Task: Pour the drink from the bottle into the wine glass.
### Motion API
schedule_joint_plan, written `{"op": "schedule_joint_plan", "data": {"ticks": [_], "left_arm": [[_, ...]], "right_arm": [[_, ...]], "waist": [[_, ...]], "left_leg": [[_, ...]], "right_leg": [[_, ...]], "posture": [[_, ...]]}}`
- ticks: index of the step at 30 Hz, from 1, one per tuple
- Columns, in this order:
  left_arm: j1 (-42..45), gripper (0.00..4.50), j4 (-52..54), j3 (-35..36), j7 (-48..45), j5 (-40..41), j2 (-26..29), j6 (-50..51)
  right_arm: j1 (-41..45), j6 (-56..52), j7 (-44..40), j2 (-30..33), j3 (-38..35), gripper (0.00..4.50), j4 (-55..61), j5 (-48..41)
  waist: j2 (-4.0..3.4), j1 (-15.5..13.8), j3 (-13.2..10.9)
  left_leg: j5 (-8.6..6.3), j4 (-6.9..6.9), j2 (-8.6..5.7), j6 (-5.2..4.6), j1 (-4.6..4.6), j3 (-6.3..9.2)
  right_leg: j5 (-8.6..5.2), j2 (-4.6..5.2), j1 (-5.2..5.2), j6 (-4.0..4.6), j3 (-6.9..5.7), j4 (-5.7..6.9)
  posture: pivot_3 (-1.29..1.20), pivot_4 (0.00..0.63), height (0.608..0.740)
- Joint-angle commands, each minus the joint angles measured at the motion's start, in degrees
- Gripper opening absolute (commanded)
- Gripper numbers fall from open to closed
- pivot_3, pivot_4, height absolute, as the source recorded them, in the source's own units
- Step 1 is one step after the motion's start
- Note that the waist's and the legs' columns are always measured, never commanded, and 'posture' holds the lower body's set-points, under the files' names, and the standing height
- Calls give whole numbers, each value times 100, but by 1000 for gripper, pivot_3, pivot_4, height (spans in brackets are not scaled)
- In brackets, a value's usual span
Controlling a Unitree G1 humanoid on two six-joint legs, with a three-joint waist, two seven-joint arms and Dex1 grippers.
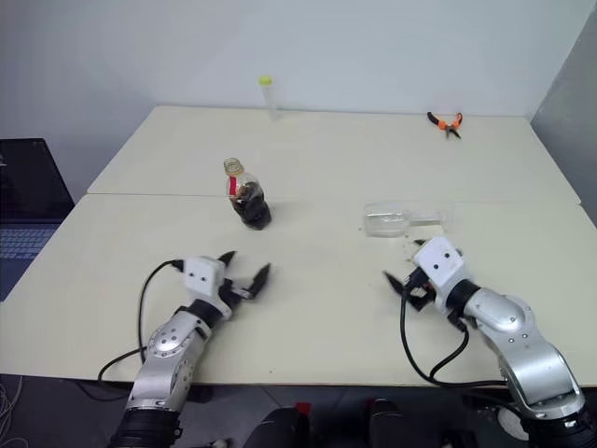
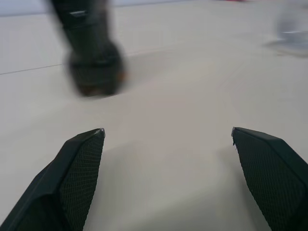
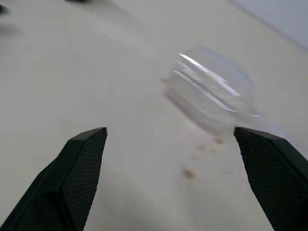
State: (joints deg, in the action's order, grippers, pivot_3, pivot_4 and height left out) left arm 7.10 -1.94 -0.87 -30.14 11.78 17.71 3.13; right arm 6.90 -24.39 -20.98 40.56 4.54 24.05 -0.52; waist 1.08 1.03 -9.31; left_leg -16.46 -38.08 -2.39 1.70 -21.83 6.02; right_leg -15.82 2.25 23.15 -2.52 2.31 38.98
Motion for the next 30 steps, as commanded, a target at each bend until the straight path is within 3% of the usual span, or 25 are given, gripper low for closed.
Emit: {"op": "schedule_joint_plan", "data": {"ticks": [1,6,10,20,25,28,30], "left_arm": [[385,4472,451,-211,-677,354,206,388],[960,4472,388,-323,-1502,651,553,814],[1573,4472,54,-576,-2468,584,956,651],[2104,4472,-394,-567,-2712,490,832,373],[2162,4472,-538,-548,-2702,453,730,247],[2175,4500,-721,-518,-2658,391,676,60],[2181,4500,-828,-510,-2667,373,658,-29]], "right_arm": [[423,607,575,168,429,4500,-637,1351],[996,1354,818,265,1146,4500,-1697,2666],[1867,1831,1438,-4,1704,4500,-3077,3709],[3040,2102,2407,-611,2138,4500,-5227,4765],[3227,2073,2712,-766,2186,4500,-5863,4943],[3240,2071,2830,-841,2192,3884,-6028,5008],[3224,2023,2886,-896,2181,3197,-6065,5015]], "waist": [[0,7,0],[-2,80,1],[-3,86,0],[-2,86,0],[-3,95,0],[-3,97,1],[-3,98,1]], "left_leg": [[4,2,1,8,-1,-3],[6,7,9,10,1,-9],[6,6,8,10,2,-21],[6,6,5,10,-5,-24],[6,4,8,10,-1,-21],[6,3,7,10,-1,-24],[6,3,7,10,1,-23]], "right_leg": [[0,0,3,0,2,0],[0,-7,5,1,5,-1],[0,-9,8,1,13,0],[0,-3,11,2,17,-8],[1,-7,12,3,16,-1],[1,-6,11,3,18,0],[1,-6,10,3,18,0]], "posture": [[0,150,740],[0,150,740],[0,150,740],[0,150,740],[0,150,740],[0,150,740],[0,150,740]]}}
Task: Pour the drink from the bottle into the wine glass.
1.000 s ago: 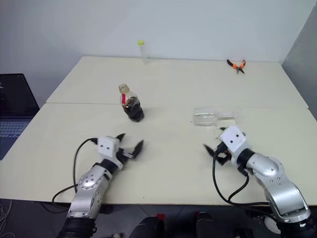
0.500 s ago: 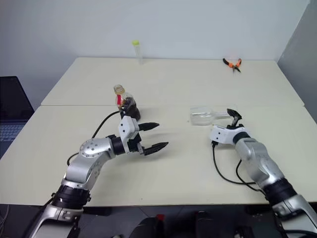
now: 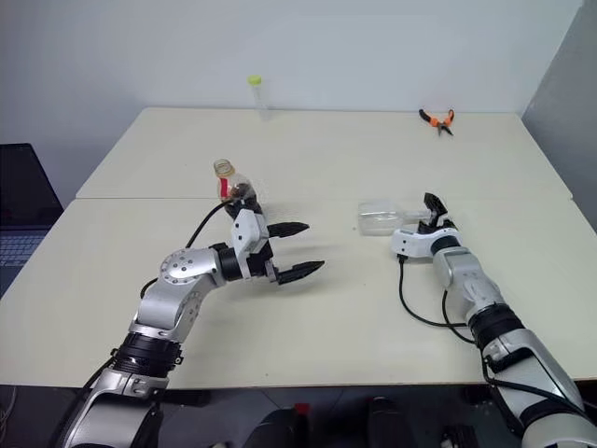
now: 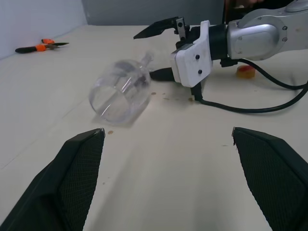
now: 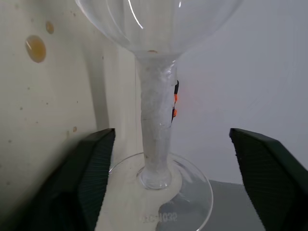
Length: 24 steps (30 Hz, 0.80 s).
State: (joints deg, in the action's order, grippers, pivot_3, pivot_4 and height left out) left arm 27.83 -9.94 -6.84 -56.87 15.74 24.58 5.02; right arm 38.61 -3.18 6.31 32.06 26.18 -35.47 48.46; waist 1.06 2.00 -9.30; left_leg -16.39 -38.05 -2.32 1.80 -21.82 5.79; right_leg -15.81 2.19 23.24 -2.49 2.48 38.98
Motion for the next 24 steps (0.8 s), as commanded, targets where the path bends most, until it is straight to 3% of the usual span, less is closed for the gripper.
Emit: {"op": "schedule_joint_plan", "data": {"ticks": [1,6,9,15,19,24], "left_arm": [[113,4500,-125,98,5,-38,-46,-293],[178,4500,-538,135,-3,-80,-110,-575],[211,4500,-656,168,-6,-79,-125,-656],[150,4500,-635,331,131,-50,-50,-663],[-33,4500,-545,632,313,69,-14,-757],[-528,4500,111,819,-253,657,419,146]], "right_arm": [[52,-163,173,-103,-7,2831,-156,91],[234,-332,245,-367,-81,952,-420,-24],[275,-335,244,-341,-187,107,-356,-104],[14,-369,61,-125,-626,91,445,-440],[-515,-103,-281,-205,-1468,91,1849,-1465],[-1306,34,-1146,-999,-2178,90,2927,-3271]], "waist": [[1,1,1],[10,57,10],[12,110,12],[11,123,11],[10,114,10],[9,158,9]], "left_leg": [[0,0,0,0,0,1],[0,1,2,-1,5,1],[0,1,3,-1,5,4],[0,2,0,-1,-3,4],[-1,3,0,-1,-14,6],[-9,12,13,-16,-6,8]], "right_leg": [[0,0,0,0,0,0],[0,-2,-2,1,0,2],[1,-3,-2,1,-2,3],[0,0,2,1,-1,1],[0,3,10,0,-2,-2],[0,2,10,1,0,0]], "posture": [[0,150,740],[0,150,740],[0,150,740],[0,150,740],[0,150,740],[0,150,740]]}}
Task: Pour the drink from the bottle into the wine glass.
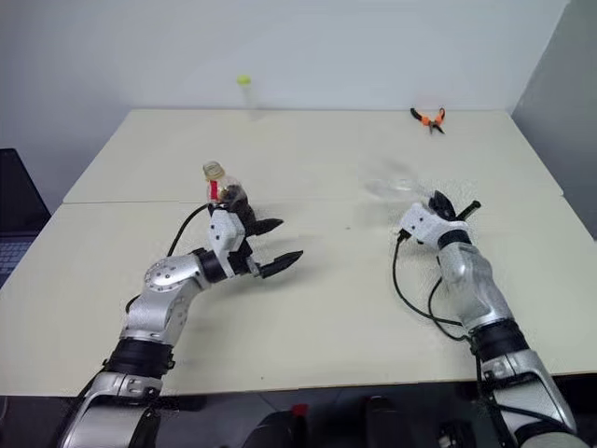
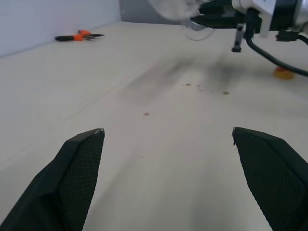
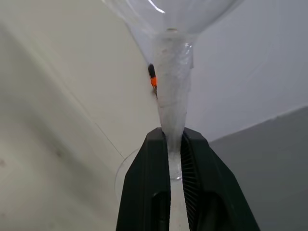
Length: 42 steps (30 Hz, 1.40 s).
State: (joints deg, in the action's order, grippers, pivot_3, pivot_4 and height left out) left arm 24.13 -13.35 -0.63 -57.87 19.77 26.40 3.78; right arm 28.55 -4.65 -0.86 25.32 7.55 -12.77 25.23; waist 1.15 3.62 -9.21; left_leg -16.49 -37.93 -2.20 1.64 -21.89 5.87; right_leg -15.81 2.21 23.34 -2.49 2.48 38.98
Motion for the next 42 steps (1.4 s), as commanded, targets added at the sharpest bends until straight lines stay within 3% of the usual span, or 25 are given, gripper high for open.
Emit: {"op": "schedule_joint_plan", "data": {"ticks": [1,6,13,23,42], "left_arm": [[-297,4500,552,263,-167,276,368,380],[-667,4500,1118,454,-172,516,712,865],[-835,4500,1860,639,-20,780,892,1387],[-664,4500,2186,898,157,971,1062,1732],[-11,4500,2847,835,-53,1368,1466,2390]], "right_arm": [[-495,156,-727,-578,-413,90,848,-1470],[-826,476,-1091,-1291,-474,90,881,-2298],[-198,1428,-1360,-1999,-615,90,-672,-2868],[482,2458,-1475,-1899,-704,90,-2476,-2768],[373,2493,-1748,-1842,-614,90,-2841,-2743]], "waist": [[0,-10,0],[-18,-37,-12],[-18,-64,-11],[-20,-41,-12],[-20,-29,-12]], "left_leg": [[-2,0,1,-4,0,12],[-5,-3,-5,-9,3,16],[-1,-4,-10,-2,5,15],[8,0,-8,13,5,15],[8,0,-5,14,8,14]], "right_leg": [[0,-1,-1,0,-9,1],[0,-1,-4,1,-10,3],[0,-1,-6,1,-10,1],[0,-4,-4,1,-10,1],[0,-5,-5,1,-8,2]], "posture": [[0,150,740],[0,150,740],[0,150,740],[0,150,740],[0,150,740]]}}
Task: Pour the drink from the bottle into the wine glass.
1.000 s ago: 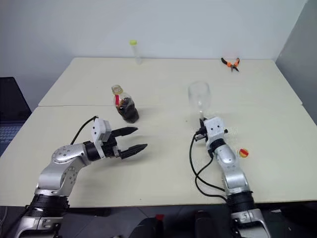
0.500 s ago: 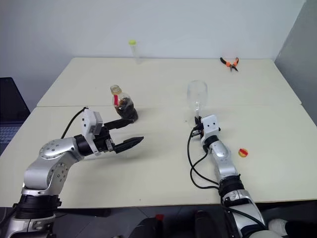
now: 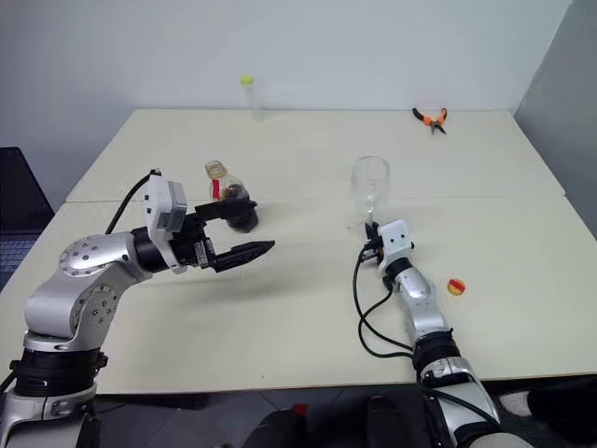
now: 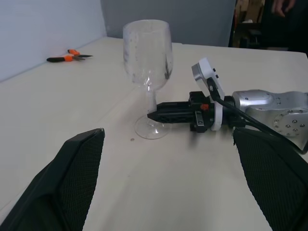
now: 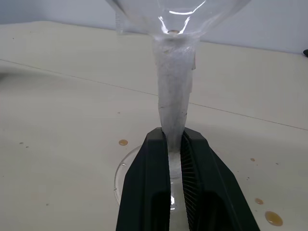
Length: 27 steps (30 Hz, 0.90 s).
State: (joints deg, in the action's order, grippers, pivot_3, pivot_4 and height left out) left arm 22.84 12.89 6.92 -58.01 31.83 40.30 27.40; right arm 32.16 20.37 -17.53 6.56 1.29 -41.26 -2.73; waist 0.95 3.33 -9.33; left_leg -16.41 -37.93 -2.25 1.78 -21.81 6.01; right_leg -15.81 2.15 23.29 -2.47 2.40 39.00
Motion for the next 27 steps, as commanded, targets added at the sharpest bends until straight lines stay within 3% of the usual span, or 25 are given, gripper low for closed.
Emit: {"op": "schedule_joint_plan", "data": {"ticks": [1,3,14,16,22,27], "left_arm": [[119,4500,224,75,-43,162,79,34],[118,4500,223,53,-58,147,102,22],[140,4500,138,3,-39,30,63,-107],[148,4500,124,-4,-12,13,39,-144],[92,4500,122,-32,92,-108,-46,-315],[-8,4500,272,-5,284,-138,-159,-345]], "right_arm": [[13,-18,-87,34,9,90,0,47],[13,-36,-89,34,4,90,-7,38],[-49,-194,-259,78,-4,3971,149,-5],[-65,-255,-303,113,19,4480,196,16],[-298,-711,-587,262,93,4480,653,-57],[-739,-1618,-980,582,4,4480,1677,-334]], "waist": [[0,-1,0],[0,-1,0],[0,-1,0],[0,-2,0],[0,-19,0],[0,-33,0]], "left_leg": [[0,0,-1,0,1,-1],[0,-1,-2,0,0,-2],[0,-1,-1,0,1,-1],[0,-1,-1,0,0,-1],[0,-2,-3,0,-1,0],[-1,-3,-5,-1,-2,0]], "right_leg": [[0,0,0,0,1,0],[0,-1,0,0,1,0],[0,-2,-1,0,1,-1],[0,-2,-1,0,1,-1],[0,0,-2,0,0,-2],[0,2,-4,0,-1,-3]], "posture": [[0,150,740],[0,150,740],[0,150,740],[0,150,740],[0,150,740],[0,150,740]]}}
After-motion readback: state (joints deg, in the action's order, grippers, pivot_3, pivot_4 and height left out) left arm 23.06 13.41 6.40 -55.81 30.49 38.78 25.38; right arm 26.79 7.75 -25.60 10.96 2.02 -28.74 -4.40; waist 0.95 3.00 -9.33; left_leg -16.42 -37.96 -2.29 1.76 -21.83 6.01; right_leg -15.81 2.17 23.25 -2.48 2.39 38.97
